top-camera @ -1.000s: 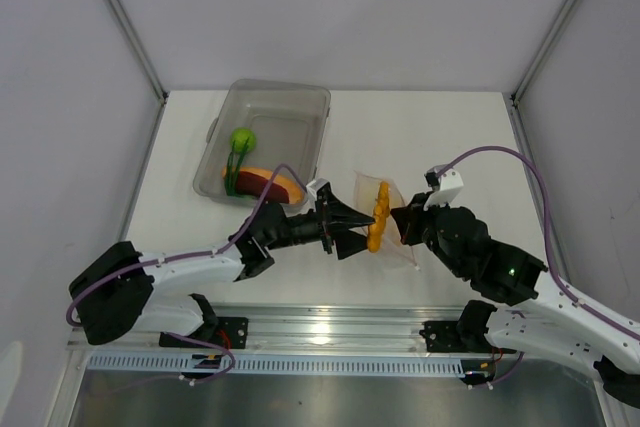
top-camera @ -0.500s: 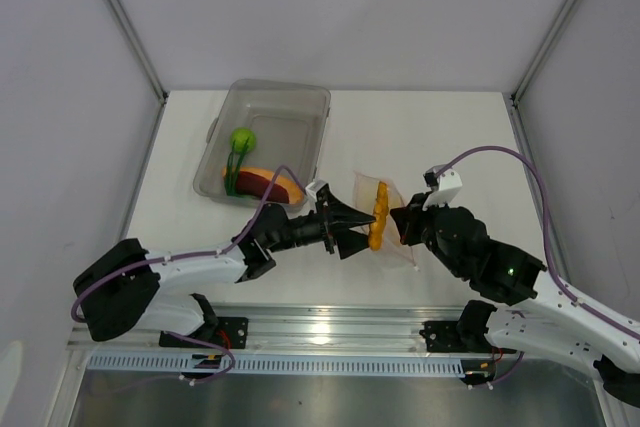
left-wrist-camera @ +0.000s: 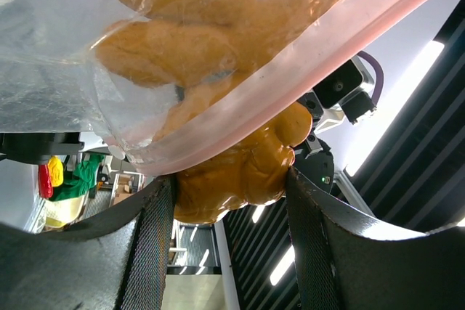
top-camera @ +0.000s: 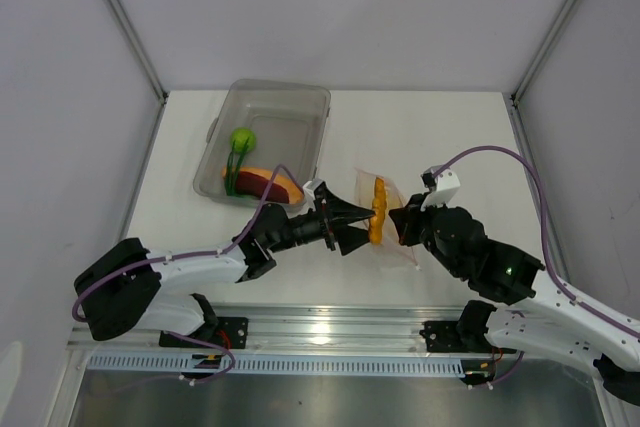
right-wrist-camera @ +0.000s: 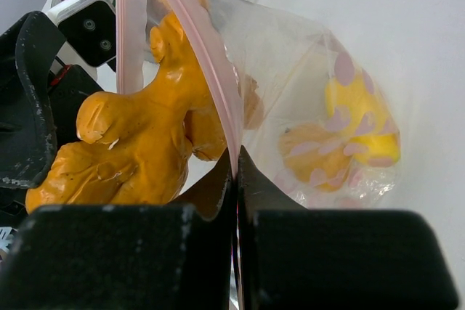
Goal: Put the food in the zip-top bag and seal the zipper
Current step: Place the fake vegetable in the zipper food storage bag, then adjust the bin at the center of the board.
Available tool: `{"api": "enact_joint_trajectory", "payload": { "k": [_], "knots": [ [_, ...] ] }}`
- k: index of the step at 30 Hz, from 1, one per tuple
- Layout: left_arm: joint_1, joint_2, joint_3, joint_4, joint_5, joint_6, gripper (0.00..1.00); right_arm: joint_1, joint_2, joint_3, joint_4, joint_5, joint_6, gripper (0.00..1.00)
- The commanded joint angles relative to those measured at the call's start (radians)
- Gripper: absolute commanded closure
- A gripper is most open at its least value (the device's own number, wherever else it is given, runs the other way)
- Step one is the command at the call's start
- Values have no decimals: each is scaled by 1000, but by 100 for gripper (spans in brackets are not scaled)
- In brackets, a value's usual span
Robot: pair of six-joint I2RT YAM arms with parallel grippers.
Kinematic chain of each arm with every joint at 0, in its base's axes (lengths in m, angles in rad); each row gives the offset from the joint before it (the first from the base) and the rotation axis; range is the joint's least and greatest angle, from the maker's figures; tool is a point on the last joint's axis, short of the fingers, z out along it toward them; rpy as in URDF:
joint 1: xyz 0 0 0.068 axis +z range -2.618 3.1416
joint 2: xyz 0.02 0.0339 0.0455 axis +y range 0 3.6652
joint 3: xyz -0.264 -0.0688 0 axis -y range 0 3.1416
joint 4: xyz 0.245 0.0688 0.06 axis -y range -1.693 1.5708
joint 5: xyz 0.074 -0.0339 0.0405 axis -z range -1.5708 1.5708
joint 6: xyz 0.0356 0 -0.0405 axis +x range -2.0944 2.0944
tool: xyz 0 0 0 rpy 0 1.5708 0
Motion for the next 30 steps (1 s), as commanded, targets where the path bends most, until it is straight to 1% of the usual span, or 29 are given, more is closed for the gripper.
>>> {"api": "enact_joint_trajectory", "payload": {
  "k": [1,2,5,6,11,14,17,18,19,20,21,22,23,24,25,26,27,28,29,30],
  "knots": [
    [-8,-20,5,68,-25,-33,44,8,-5,25,22,25,11,100],
    [-8,-25,0,67,-24,-33,32,8,-5,25,23,27,10,100],
    [-8,-35,0,59,-24,-24,3,9,-2,31,26,25,10,100],
    [-8,-40,1,56,-26,-16,1,11,-2,34,26,24,8,100],
    [-8,-63,17,27,-17,13,0,15,1,52,14,31,8,100],
    [-8,-92,56,-36,20,82,1,18,-4,60,5,39,7,100],
    [-8,-126,103,-174,54,224,0,17,-10,59,-1,47,8,100],
    [-8,-156,138,-218,54,319,0,18,-11,59,-3,50,7,100],
    [-8,-178,147,-310,51,368,0,17,-11,59,-9,51,7,100],
    [-8,-219,156,-364,35,452,1,17,-11,59,-9,56,7,100],
    [-8,-244,185,-422,23,488,1,17,-11,59,-9,56,7,100],
    [-8,-267,196,-532,8,525,1,18,-13,59,-14,58,5,100],
    [-7,-293,210,-586,-36,562,1,18,-14,57,-14,59,4,100],
    [-8,-343,221,-640,-66,634,1,18,-14,57,-15,62,2,100],
    [-8,-368,244,-756,-95,668,1,17,-16,57,-17,62,4,100],
    [-8,-391,264,-801,-154,702,0,17,-16,57,-18,64,2,100],
    [-8,-429,271,-840,-184,767,0,17,-19,57,-18,64,1,100],
    [-8,-446,294,-872,-214,807,0,17,-21,57,-18,67,1,100],
    [-8,-462,304,-940,-282,881,0,18,-19,57,-20,67,-1,100],
    [-7,-474,313,-976,-313,913,1,17,-19,57,-21,65,1,100]
  ]
}}
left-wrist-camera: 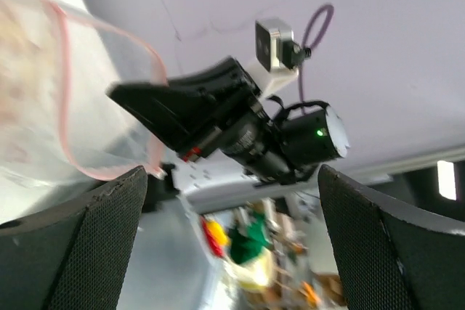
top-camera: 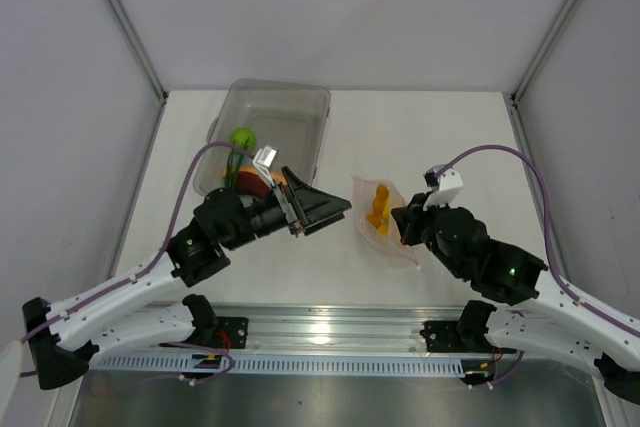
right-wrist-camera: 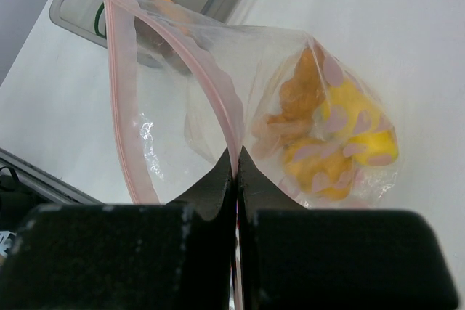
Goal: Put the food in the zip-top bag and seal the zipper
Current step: Adjust the bin at the center of the board.
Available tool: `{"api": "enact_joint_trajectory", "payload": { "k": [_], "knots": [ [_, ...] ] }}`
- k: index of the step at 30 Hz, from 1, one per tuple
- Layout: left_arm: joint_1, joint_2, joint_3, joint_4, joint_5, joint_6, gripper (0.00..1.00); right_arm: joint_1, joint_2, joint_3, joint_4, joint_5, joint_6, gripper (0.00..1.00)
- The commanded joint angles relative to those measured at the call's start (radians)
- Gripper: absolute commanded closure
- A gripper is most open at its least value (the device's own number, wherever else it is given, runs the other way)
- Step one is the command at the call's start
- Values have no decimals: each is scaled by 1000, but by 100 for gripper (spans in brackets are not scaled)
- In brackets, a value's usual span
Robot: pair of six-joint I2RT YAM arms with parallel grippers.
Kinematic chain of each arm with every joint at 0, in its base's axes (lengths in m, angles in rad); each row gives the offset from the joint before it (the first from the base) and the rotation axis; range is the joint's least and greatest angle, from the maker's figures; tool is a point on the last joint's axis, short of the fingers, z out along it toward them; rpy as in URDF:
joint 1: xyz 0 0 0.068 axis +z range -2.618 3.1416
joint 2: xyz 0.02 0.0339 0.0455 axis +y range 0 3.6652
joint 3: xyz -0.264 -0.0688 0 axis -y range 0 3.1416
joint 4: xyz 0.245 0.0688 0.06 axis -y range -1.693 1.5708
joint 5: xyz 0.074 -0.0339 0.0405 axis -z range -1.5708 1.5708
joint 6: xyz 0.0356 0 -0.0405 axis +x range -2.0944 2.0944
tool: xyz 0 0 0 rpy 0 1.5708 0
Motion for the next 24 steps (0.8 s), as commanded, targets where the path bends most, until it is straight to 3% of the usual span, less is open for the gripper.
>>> {"api": "enact_joint_trajectory", "payload": {
  "k": [1,5,8,10,15,16,19,24],
  "knots": [
    [-4,-57,75,-260,-183,279,1,5,-14,40,-3,34,1,100],
    [-2,-74,159,-427,-373,456,1,5,-14,40,-12,34,4,100],
    [10,-48,245,-637,-587,486,1,5,-16,38,-15,37,7,100],
    [28,-31,300,-689,-622,509,1,5,-16,37,-15,37,7,100],
    [211,1,342,-786,-547,483,0,3,-4,37,-12,31,9,100],
    [305,4,327,-791,-448,469,1,5,-1,38,-12,28,9,100],
    [427,46,307,-776,-221,438,1,8,12,41,-17,21,9,100],
    [484,132,342,-832,-231,388,0,8,47,80,-52,14,7,100]
  ]
}}
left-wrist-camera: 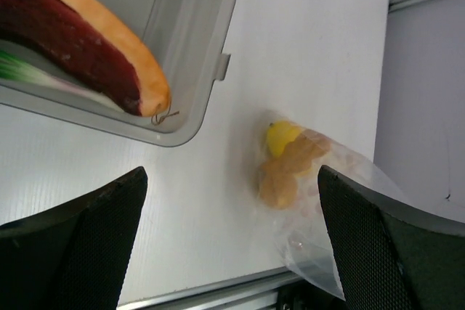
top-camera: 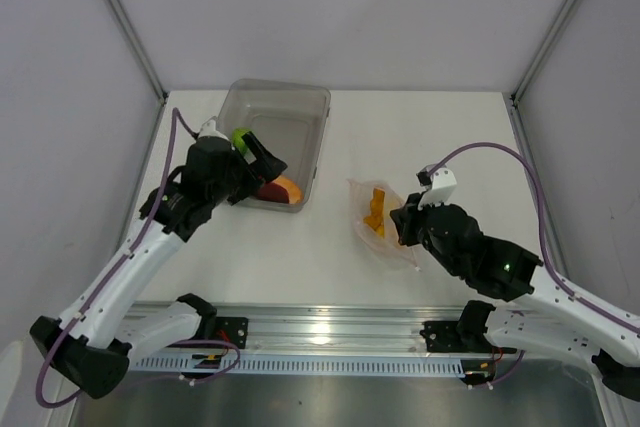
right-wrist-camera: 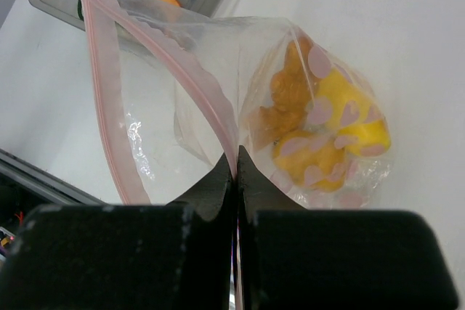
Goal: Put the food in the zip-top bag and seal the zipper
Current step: Adjust the bin at the center of the board.
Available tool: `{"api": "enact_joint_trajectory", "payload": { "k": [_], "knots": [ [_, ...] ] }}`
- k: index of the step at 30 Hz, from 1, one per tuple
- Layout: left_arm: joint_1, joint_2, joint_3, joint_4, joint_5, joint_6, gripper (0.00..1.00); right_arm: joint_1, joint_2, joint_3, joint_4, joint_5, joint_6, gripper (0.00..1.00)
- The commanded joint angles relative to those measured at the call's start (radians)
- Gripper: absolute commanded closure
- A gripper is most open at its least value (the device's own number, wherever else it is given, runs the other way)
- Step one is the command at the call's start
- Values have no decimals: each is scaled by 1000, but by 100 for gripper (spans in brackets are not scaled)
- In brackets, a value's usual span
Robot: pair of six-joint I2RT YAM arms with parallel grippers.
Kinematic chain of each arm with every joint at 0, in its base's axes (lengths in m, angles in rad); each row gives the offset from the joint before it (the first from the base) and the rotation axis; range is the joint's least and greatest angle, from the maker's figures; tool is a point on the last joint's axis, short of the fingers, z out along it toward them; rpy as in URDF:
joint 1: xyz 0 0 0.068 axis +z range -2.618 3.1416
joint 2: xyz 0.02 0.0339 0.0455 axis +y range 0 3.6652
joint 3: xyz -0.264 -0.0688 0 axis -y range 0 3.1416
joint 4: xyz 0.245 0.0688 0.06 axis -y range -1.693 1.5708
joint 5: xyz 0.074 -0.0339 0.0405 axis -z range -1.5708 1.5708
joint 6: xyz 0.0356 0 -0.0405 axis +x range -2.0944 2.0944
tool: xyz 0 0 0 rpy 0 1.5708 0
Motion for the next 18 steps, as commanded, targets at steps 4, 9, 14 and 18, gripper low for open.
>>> {"api": "enact_joint_trajectory", "payload": {
  "k": [4,9,14,18],
  "knots": [
    [62,153,93,-135,95,-154,1,5,12,73,-15,11,5,100],
    [93,263,106,-197,66,-326,0,5,8,78,-19,11,7,100],
    [133,402,54,-140,87,-502,1,7,1,79,-27,12,10,100],
    [145,479,6,-16,144,-600,7,8,-6,83,-38,19,11,100]
  ]
}}
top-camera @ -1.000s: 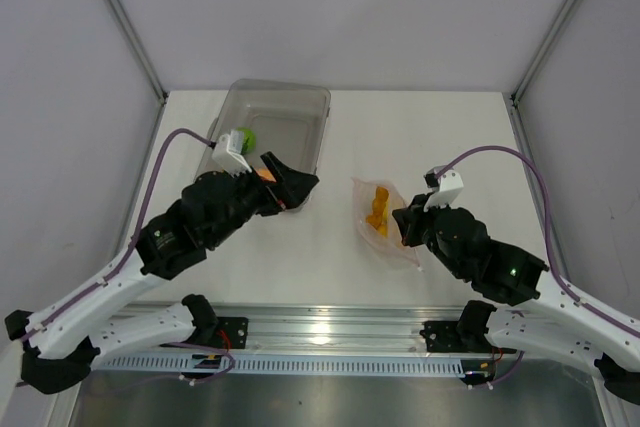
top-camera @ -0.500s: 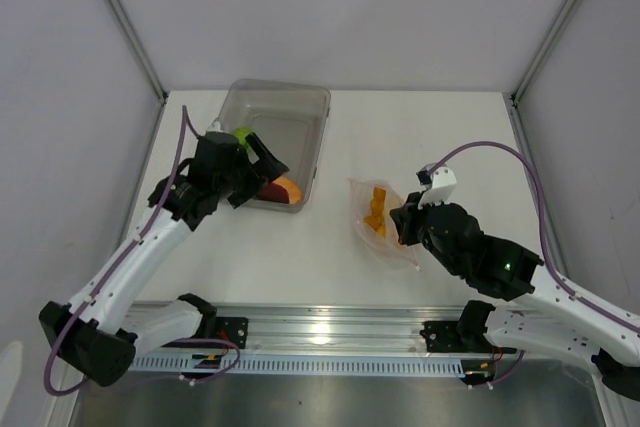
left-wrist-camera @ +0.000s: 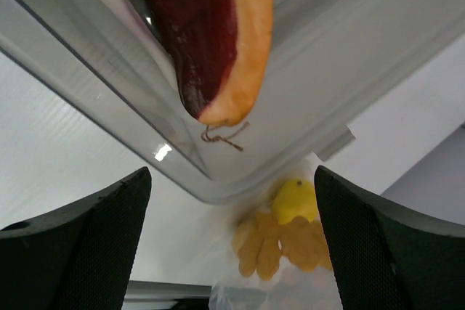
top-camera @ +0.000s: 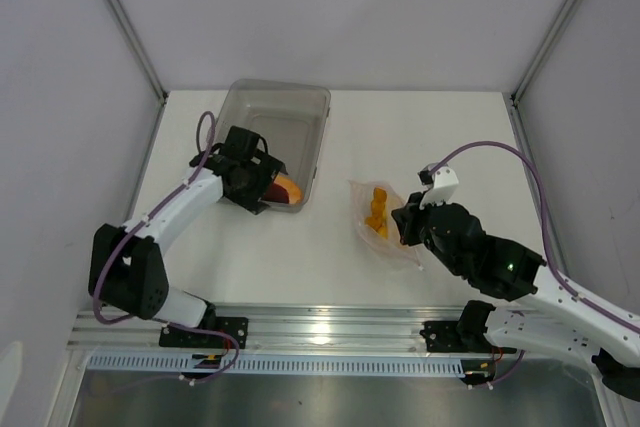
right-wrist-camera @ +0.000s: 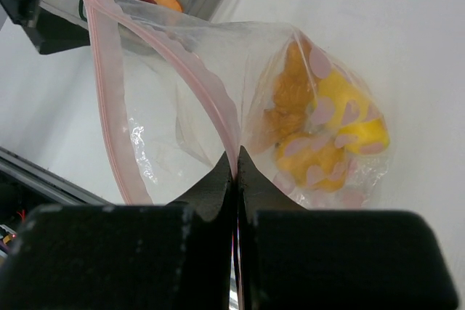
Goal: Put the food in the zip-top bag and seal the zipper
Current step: Adjust the bin at the center of the board.
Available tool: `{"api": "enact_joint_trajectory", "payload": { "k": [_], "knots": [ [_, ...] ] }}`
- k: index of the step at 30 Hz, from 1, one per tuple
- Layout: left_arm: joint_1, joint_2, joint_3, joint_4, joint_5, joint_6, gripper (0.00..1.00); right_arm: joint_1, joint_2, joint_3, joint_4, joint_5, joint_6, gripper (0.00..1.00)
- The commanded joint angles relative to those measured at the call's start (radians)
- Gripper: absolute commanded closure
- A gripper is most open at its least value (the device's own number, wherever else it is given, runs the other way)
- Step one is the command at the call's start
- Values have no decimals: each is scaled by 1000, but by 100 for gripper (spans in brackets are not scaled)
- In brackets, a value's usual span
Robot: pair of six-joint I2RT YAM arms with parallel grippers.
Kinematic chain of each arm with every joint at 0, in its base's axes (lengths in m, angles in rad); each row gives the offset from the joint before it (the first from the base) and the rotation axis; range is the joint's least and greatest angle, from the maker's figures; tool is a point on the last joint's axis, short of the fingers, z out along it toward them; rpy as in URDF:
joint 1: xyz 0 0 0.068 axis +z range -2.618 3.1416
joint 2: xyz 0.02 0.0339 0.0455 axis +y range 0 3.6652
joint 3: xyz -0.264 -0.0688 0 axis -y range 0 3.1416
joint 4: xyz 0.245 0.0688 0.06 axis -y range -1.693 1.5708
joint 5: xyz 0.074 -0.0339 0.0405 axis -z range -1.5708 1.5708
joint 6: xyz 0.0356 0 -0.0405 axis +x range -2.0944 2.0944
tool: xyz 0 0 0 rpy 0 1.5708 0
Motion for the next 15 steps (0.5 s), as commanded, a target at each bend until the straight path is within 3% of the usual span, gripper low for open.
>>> {"api": "enact_joint_trajectory", "payload": {
  "k": [1,5,15],
  "knots": [
    [11,52,-22,85,35,-158,7,6,-18,47,-7,20,13,100],
    [11,129,3,75,20,-214,8,6,-28,41,-12,29,11,100],
    [11,381,268,-112,20,-227,5,6,-47,31,-18,43,14,100]
  ]
}}
